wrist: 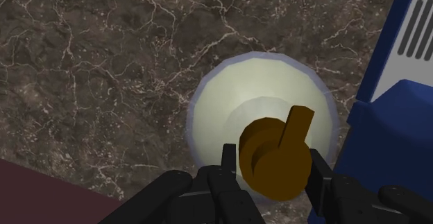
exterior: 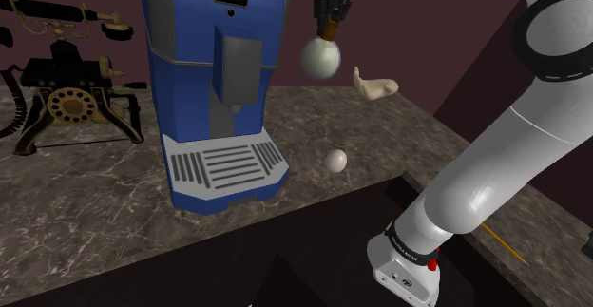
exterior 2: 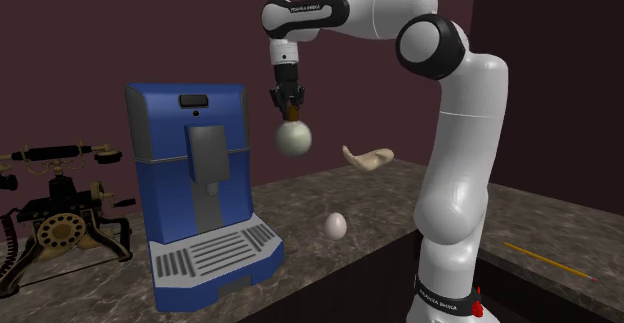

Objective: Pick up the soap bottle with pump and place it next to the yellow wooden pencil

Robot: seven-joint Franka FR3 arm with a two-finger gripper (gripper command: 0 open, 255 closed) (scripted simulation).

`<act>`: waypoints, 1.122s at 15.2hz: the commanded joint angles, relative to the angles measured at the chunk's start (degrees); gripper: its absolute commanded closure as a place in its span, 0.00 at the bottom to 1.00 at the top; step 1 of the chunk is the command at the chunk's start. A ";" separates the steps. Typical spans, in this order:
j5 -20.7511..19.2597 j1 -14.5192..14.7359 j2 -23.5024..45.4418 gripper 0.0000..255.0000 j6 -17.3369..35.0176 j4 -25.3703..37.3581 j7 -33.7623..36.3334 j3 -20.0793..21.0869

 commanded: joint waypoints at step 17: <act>-1.89 -3.01 -17.96 1.00 -4.60 -12.87 -7.49 -4.15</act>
